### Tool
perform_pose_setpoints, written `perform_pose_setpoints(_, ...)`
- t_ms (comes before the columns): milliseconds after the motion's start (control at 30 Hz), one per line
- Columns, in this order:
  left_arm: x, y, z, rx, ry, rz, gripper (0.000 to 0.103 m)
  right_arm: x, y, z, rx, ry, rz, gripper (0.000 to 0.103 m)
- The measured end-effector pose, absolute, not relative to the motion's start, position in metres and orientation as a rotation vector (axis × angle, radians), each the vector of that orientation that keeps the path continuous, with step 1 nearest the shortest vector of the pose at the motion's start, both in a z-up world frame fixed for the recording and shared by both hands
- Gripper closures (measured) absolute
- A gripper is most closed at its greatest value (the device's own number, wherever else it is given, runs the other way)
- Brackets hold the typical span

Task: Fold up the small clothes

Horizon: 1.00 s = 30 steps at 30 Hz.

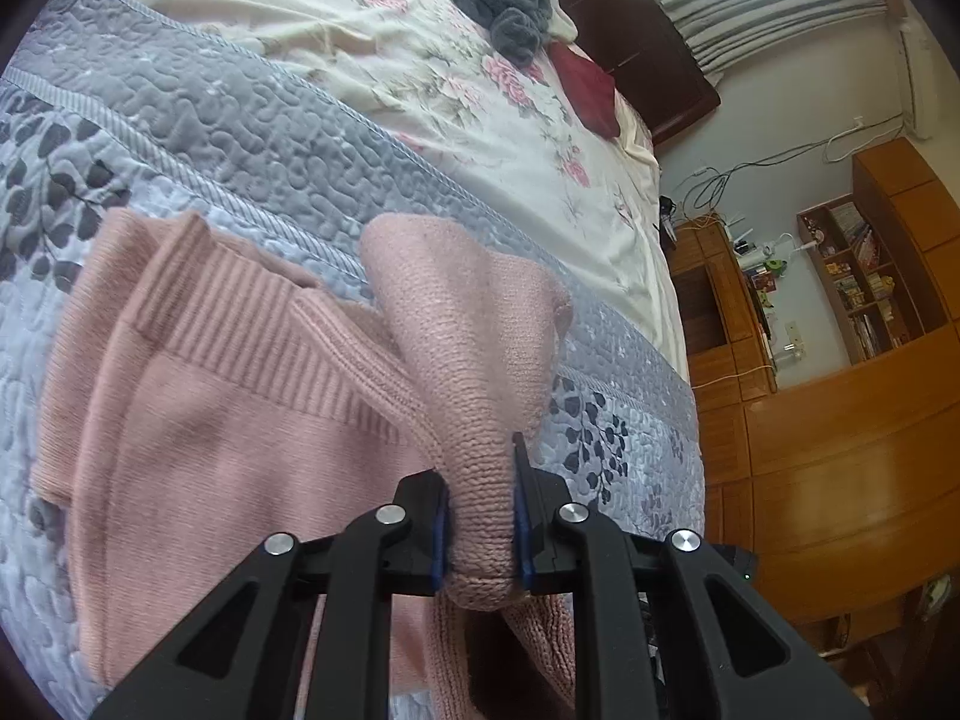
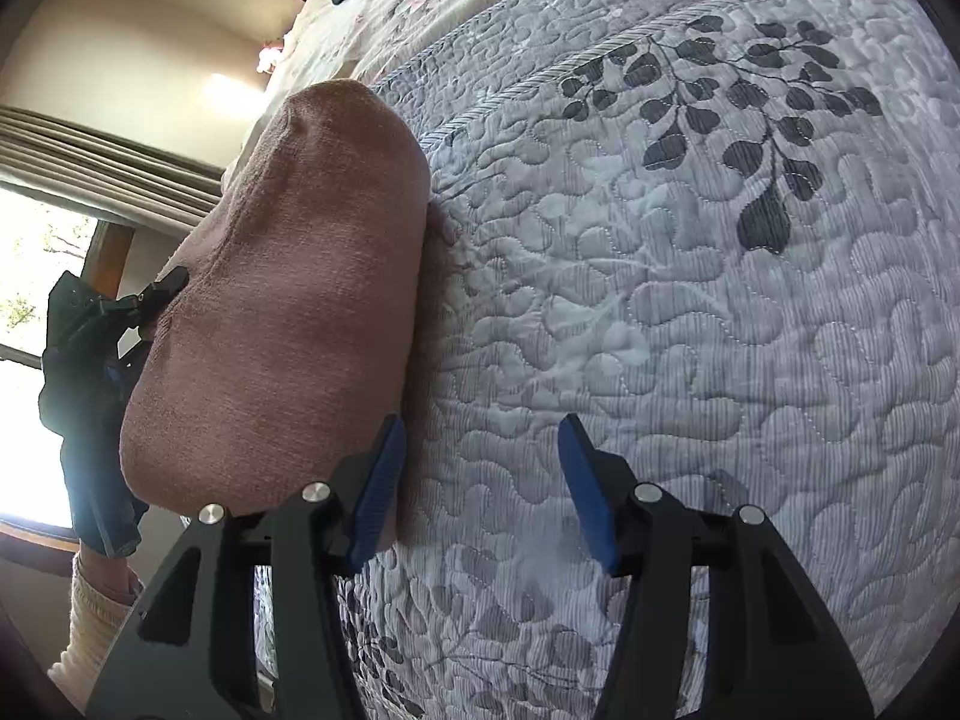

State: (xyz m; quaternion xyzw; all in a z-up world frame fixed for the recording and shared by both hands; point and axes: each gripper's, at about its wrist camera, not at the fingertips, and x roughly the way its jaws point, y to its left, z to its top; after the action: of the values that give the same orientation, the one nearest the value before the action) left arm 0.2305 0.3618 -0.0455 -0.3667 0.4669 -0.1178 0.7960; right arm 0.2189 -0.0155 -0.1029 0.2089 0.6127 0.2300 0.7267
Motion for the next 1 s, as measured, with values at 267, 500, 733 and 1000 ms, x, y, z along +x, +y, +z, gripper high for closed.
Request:
perform_pose_setpoints(267, 0.213, 0.444, -0.058, -0.828, 0.991, -0.162, 0.086, 0.215, 0.021, -0.105, 0.395, 1.377, 0.558, 0.049)
perform_pose_setpoints(500, 0.203, 0.496, -0.095, -0.873, 1.017, -0.100, 0.086, 0.210, 0.047, -0.107, 0.336, 1.400, 0.595, 0.049)
perform_pose_setpoints(733, 0.200, 0.488, -0.127, -0.931, 1.016, -0.179, 0.086, 0.207, 0.071, -0.106, 0.307, 1.412, 0.623, 0.049)
perform_pose_setpoints(1000, 0.195, 0.492, -0.140, -0.984, 1.036, -0.192, 0.084, 0.212, 0.104, -0.096, 0.345, 1.399, 0.673, 0.045)
